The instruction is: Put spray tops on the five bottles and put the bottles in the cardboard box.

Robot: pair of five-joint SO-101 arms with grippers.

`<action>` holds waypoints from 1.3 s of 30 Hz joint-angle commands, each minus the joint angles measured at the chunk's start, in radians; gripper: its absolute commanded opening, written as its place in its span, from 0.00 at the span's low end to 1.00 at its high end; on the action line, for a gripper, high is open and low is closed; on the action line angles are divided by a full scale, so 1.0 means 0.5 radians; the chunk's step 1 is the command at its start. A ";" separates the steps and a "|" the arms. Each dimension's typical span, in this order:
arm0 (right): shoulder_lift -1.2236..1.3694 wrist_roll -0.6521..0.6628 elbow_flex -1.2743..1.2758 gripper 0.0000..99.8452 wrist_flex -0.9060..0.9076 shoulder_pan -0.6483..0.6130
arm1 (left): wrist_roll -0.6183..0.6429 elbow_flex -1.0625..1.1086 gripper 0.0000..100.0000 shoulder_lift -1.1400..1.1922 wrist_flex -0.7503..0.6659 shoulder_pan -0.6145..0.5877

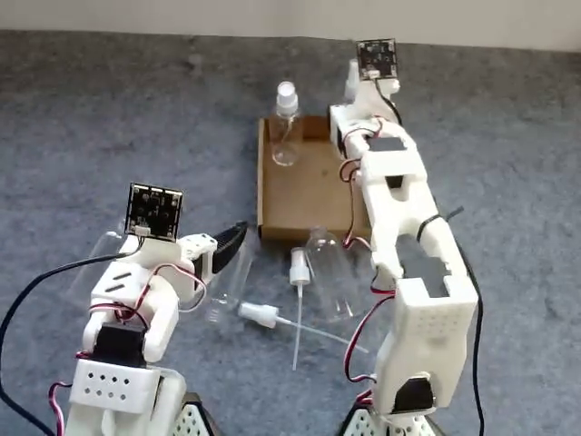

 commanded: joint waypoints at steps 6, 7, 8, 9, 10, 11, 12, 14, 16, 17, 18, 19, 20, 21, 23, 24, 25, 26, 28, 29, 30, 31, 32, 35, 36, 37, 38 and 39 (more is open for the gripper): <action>-0.060 0.006 -0.118 0.16 -0.035 -0.044 | -0.009 -0.008 0.31 0.008 -0.012 -0.014; -0.060 0.006 -0.118 0.16 -0.035 -0.044 | -0.009 -0.008 0.31 0.008 -0.012 -0.014; -0.060 0.006 -0.118 0.16 -0.035 -0.044 | -0.012 -0.008 0.31 0.008 -0.012 -0.014; -0.060 0.006 -0.118 0.16 -0.035 -0.044 | -0.012 -0.008 0.31 0.008 -0.012 -0.014; -0.060 0.006 -0.118 0.16 -0.035 -0.044 | -0.012 -0.008 0.31 0.008 -0.012 -0.014; -0.060 0.006 -0.118 0.16 -0.035 -0.044 | -0.012 -0.008 0.31 0.008 -0.012 -0.014; -0.060 0.006 -0.118 0.16 -0.035 -0.048 | -0.012 -0.008 0.31 0.008 -0.012 -0.014; -0.060 0.006 -0.118 0.17 -0.035 -0.048 | -0.012 -0.008 0.31 0.008 -0.012 -0.014; -0.060 0.006 -0.118 0.21 -0.035 -0.048 | -0.012 -0.008 0.31 0.008 -0.012 -0.014; -0.060 0.006 -0.121 0.23 -0.035 -0.048 | -0.012 -0.008 0.31 0.008 -0.012 -0.014; -0.063 0.006 -0.121 0.25 -0.035 -0.048 | -0.012 -0.008 0.31 0.008 -0.012 -0.014; -0.063 0.006 -0.121 0.26 -0.035 -0.048 | -0.012 -0.008 0.31 0.008 -0.012 -0.014; -0.063 0.006 -0.121 0.27 -0.035 -0.048 | -0.012 -0.008 0.31 0.008 -0.012 -0.014; -0.063 0.006 -0.121 0.28 -0.035 -0.048 | -0.012 -0.008 0.31 0.008 -0.012 -0.014; -0.063 0.006 -0.121 0.29 -0.035 -0.048 | -0.012 -0.008 0.31 0.008 -0.012 -0.014; -0.063 0.006 -0.121 0.30 -0.032 -0.048 | -0.012 -0.008 0.31 0.008 -0.012 -0.014; -0.063 0.006 -0.121 0.30 -0.032 -0.048 | -0.012 -0.008 0.31 0.008 -0.012 -0.014; -0.063 0.006 -0.121 0.30 -0.032 -0.048 | -0.012 -0.008 0.31 0.008 -0.012 -0.014; -0.063 0.006 -0.121 0.31 -0.029 -0.048 | -0.012 -0.005 0.31 0.008 -0.012 -0.014; -0.063 0.006 -0.121 0.32 -0.029 -0.048 | -0.012 -0.005 0.31 0.008 -0.012 -0.014; -0.063 0.006 -0.118 0.32 -0.011 -0.048 | -0.012 -0.005 0.31 0.008 -0.012 -0.014; -0.063 0.006 -0.124 0.32 0.044 -0.048 | -0.012 -0.005 0.31 0.008 -0.012 -0.014; -0.066 0.006 -0.127 0.32 0.087 -0.048 | -0.012 -0.005 0.31 0.008 -0.012 -0.014; -0.078 0.006 -0.164 0.32 0.109 -0.048 | -0.012 -0.005 0.31 0.008 -0.012 -0.014; -0.087 0.006 -0.173 0.32 0.109 -0.048 | -0.012 -0.005 0.31 0.008 -0.012 -0.014; -0.103 0.006 -0.180 0.32 0.109 -0.048 | -0.012 -0.005 0.31 0.008 -0.012 -0.014; -0.121 0.006 -0.176 0.32 0.109 -0.048 | -0.012 -0.005 0.31 0.008 -0.012 -0.014; -0.143 0.006 -0.176 0.32 0.109 -0.048 | -0.012 -0.005 0.31 0.008 -0.012 -0.014</action>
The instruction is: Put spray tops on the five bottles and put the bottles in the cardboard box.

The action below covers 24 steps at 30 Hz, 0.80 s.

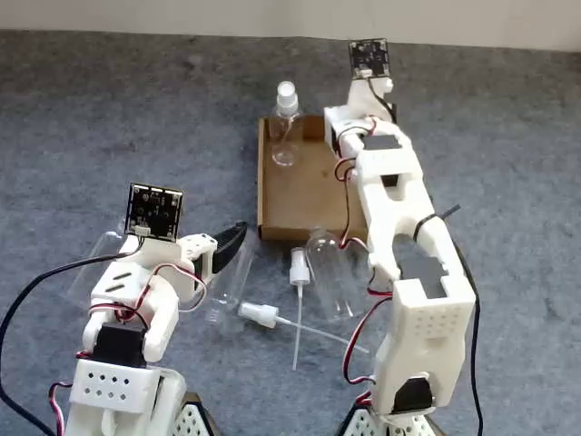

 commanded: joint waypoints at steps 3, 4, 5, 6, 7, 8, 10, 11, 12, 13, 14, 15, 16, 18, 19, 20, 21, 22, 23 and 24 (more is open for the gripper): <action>-0.216 0.006 -0.121 0.32 0.008 -0.014 | -0.012 -0.008 0.31 0.008 -0.012 -0.014; -0.244 0.006 -0.121 0.32 0.008 -0.014 | -0.012 -0.008 0.31 0.008 -0.012 -0.014; -0.265 0.006 -0.121 0.32 0.014 -0.014 | -0.012 -0.008 0.31 0.008 -0.012 -0.014; -0.284 0.006 -0.121 0.32 0.054 -0.014 | -0.012 -0.008 0.31 0.008 -0.012 -0.014; -0.299 0.006 -0.133 0.32 0.118 -0.014 | -0.012 -0.008 0.31 0.008 -0.012 -0.014; -0.321 0.006 -0.137 0.32 0.167 -0.014 | -0.012 -0.008 0.31 0.008 -0.012 -0.017; -0.382 0.012 -0.164 0.32 0.210 -0.014 | -0.012 -0.008 0.31 0.008 -0.012 -0.017; -0.413 0.012 -0.189 0.32 0.247 -0.014 | -0.012 -0.008 0.31 0.008 -0.012 -0.017; -0.450 0.012 -0.207 0.32 0.296 -0.014 | -0.012 -0.008 0.31 0.008 -0.012 -0.017; -0.483 0.012 -0.229 0.32 0.342 -0.014 | -0.012 -0.008 0.31 0.008 -0.012 -0.020; -0.514 0.015 -0.253 0.32 0.397 -0.014 | -0.012 -0.008 0.31 0.008 -0.012 -0.020; -0.545 0.015 -0.287 0.32 0.450 -0.014 | -0.012 -0.008 0.31 0.008 -0.012 -0.023; -0.575 0.015 -0.318 0.32 0.508 -0.014 | -0.012 -0.008 0.31 0.008 -0.012 -0.023; -0.637 0.018 -0.382 0.32 0.631 -0.014 | -0.012 -0.008 0.31 0.008 -0.012 -0.023; -0.667 0.018 -0.416 0.32 0.695 -0.011 | -0.012 -0.008 0.31 0.008 -0.012 -0.023; -0.698 0.018 -0.446 0.32 0.766 -0.011 | -0.012 -0.008 0.31 0.008 -0.012 -0.023; -0.732 0.018 -0.474 0.32 0.836 -0.011 | -0.012 -0.008 0.31 0.008 -0.012 -0.023; -0.763 0.021 -0.499 0.32 0.916 -0.011 | -0.012 -0.008 0.31 0.008 -0.012 -0.023; -0.796 0.021 -0.523 0.31 1.008 -0.011 | -0.012 -0.005 0.31 0.008 -0.012 -0.026; -0.827 0.021 -0.545 0.31 1.106 -0.008 | -0.012 -0.005 0.31 0.008 -0.012 -0.026</action>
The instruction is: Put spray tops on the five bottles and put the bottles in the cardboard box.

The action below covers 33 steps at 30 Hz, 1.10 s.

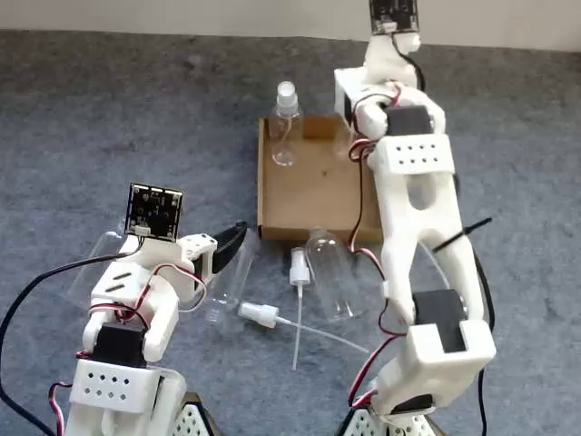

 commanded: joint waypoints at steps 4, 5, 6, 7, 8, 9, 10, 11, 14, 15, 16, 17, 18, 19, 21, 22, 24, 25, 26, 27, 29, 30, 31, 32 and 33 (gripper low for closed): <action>-0.342 0.206 -0.226 0.31 0.707 -0.008 | -0.012 -0.005 0.31 0.008 -0.012 -0.026; -0.373 0.285 -0.232 0.31 0.824 -0.008 | -0.012 -0.005 0.31 0.008 -0.012 -0.026; -0.407 0.353 -0.229 0.29 0.941 -0.008 | -0.012 -0.005 0.31 0.008 -0.012 -0.026; -0.437 0.411 -0.229 0.26 1.051 -0.005 | -0.012 -0.005 0.31 0.008 -0.012 -0.026; -0.471 0.463 -0.229 0.24 1.165 0.002 | -0.012 -0.002 0.31 0.008 -0.012 -0.026; -0.505 0.537 -0.229 0.22 1.275 0.032 | -0.012 -0.002 0.31 0.008 -0.012 -0.026; -0.535 0.644 -0.222 0.21 1.398 0.063 | -0.012 -0.002 0.31 0.008 -0.012 -0.026; -0.563 0.767 -0.219 0.21 1.502 0.094 | -0.012 -0.002 0.31 0.008 -0.012 -0.026; -0.618 1.056 -0.201 0.21 1.748 0.244 | -0.012 -0.002 0.31 0.008 -0.012 -0.026; -0.618 1.096 -0.170 0.21 1.797 0.302 | -0.012 -0.002 0.31 0.008 -0.012 -0.026; -0.634 1.126 -0.121 0.21 1.827 0.354 | -0.012 -0.002 0.31 0.008 -0.012 -0.026; -0.643 1.132 -0.060 0.21 1.837 0.382 | -0.012 -0.002 0.31 0.008 -0.012 -0.023; -0.655 1.132 0.020 0.21 1.840 0.379 | -0.012 -0.002 0.31 0.008 -0.012 -0.023; -0.680 1.132 0.112 0.21 1.834 0.348 | -0.012 -0.002 0.31 0.008 -0.012 -0.023; -0.738 1.074 0.324 0.21 1.821 0.253 | -0.012 -0.002 0.31 0.008 -0.012 -0.023; -0.775 1.028 0.416 0.21 1.815 0.192 | -0.012 -0.002 0.31 0.008 -0.012 -0.026; -0.864 0.948 0.600 0.21 1.732 0.072 | -0.012 -0.002 0.31 0.008 -0.012 -0.026; -0.916 0.899 0.701 0.21 1.668 0.005 | -0.012 -0.002 0.31 0.008 -0.012 -0.026; -0.971 0.838 0.809 0.21 1.591 -0.060 | -0.012 -0.002 0.31 0.008 -0.012 -0.026; -1.020 0.773 0.931 0.21 1.514 -0.121 | -0.012 -0.002 0.31 0.008 -0.012 -0.026; -1.122 0.663 1.177 0.21 1.386 -0.250 | -0.012 -0.002 0.31 0.008 -0.012 -0.026; -1.168 0.614 1.290 0.22 1.315 -0.315 | -0.012 -0.002 0.31 0.008 -0.012 -0.026; -1.214 0.552 1.404 0.23 1.241 -0.379 | -0.012 -0.002 0.31 0.008 -0.012 -0.026; -1.247 0.482 1.508 0.25 1.165 -0.440 | -0.012 -0.002 0.31 0.008 -0.012 -0.026; -1.272 0.420 1.597 0.27 1.091 -0.502 | -0.012 -0.002 0.31 0.008 -0.012 -0.026</action>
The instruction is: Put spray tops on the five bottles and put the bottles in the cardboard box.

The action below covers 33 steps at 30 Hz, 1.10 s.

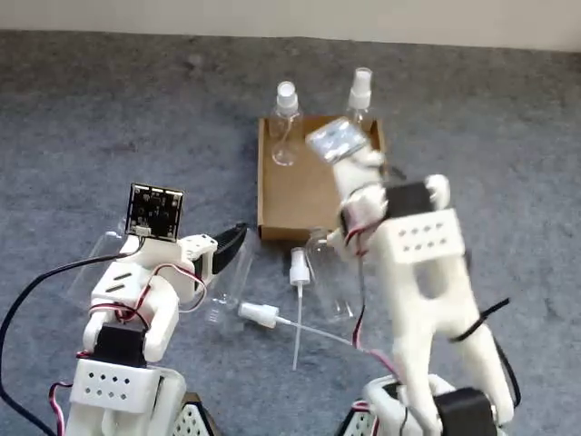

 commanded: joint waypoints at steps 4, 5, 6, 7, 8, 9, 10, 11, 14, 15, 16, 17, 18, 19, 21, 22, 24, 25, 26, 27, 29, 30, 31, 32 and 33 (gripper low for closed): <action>-0.173 -0.282 0.496 0.32 -0.450 -0.330 | -0.012 -0.014 0.31 0.008 -0.012 -0.026; -0.173 -0.292 0.551 0.32 -0.517 -0.354 | -0.012 -0.014 0.31 0.008 -0.012 -0.026; -0.173 -0.295 0.600 0.32 -0.572 -0.373 | -0.012 -0.014 0.31 0.008 -0.012 -0.026; -0.173 -0.295 0.643 0.32 -0.621 -0.382 | -0.012 -0.014 0.31 0.008 -0.012 -0.026; -0.173 -0.295 0.680 0.32 -0.661 -0.382 | -0.012 -0.011 0.31 0.008 -0.012 -0.026; -0.173 -0.295 0.710 0.32 -0.695 -0.373 | -0.012 -0.011 0.31 0.008 -0.012 -0.026; -0.173 -0.295 0.741 0.32 -0.723 -0.364 | -0.012 -0.011 0.31 0.011 -0.012 -0.026; -0.173 -0.295 0.766 0.32 -0.753 -0.351 | -0.012 -0.011 0.31 0.014 -0.012 -0.026; -0.173 -0.295 0.873 0.32 -0.873 -0.345 | -0.012 -0.011 0.31 0.014 -0.012 -0.026; -0.173 -0.295 0.931 0.32 -0.913 -0.345 | -0.012 -0.011 0.31 0.014 -0.012 -0.026; -0.173 -0.295 0.987 0.32 -0.956 -0.345 | -0.012 -0.011 0.31 0.014 -0.012 -0.026; -0.173 -0.295 1.030 0.32 -0.984 -0.345 | -0.012 -0.011 0.31 0.014 -0.012 -0.026; -0.173 -0.295 1.060 0.32 -0.996 -0.345 | -0.012 -0.011 0.31 0.017 -0.012 -0.026; -0.173 -0.295 1.085 0.30 -0.996 -0.345 | -0.012 -0.011 0.31 0.017 -0.012 -0.023; -0.195 -0.295 1.109 0.23 -0.993 -0.345 | -0.012 -0.011 0.31 0.020 -0.012 -0.020; -0.195 -0.295 1.106 0.19 -0.993 -0.345 | -0.012 -0.011 0.31 0.020 -0.012 -0.020; -0.195 -0.295 1.106 0.13 -0.990 -0.342 | -0.012 -0.011 0.31 0.023 -0.012 -0.017; -0.195 -0.295 1.106 0.10 -0.984 -0.324 | -0.012 -0.011 0.31 0.023 -0.012 -0.017; -0.198 -0.295 1.103 0.08 -0.937 -0.287 | -0.012 -0.011 0.31 0.023 -0.012 -0.014; -0.198 -0.295 1.082 0.07 -0.876 -0.244 | -0.012 -0.011 0.31 0.023 -0.012 -0.014; -0.201 -0.279 0.934 0.04 -0.704 -0.146 | -0.012 -0.011 0.31 0.026 -0.012 -0.014; -0.201 -0.276 0.855 0.03 -0.618 -0.078 | -0.012 -0.011 0.31 0.026 -0.012 -0.014; -0.201 -0.273 0.760 0.03 -0.529 -0.011 | -0.012 -0.011 0.31 0.026 -0.012 -0.014; -0.201 -0.245 0.655 0.02 -0.453 0.051 | -0.012 -0.011 0.31 0.026 -0.012 -0.014; -0.201 -0.190 0.560 0.01 -0.376 0.109 | -0.012 -0.011 0.31 0.026 -0.012 -0.014</action>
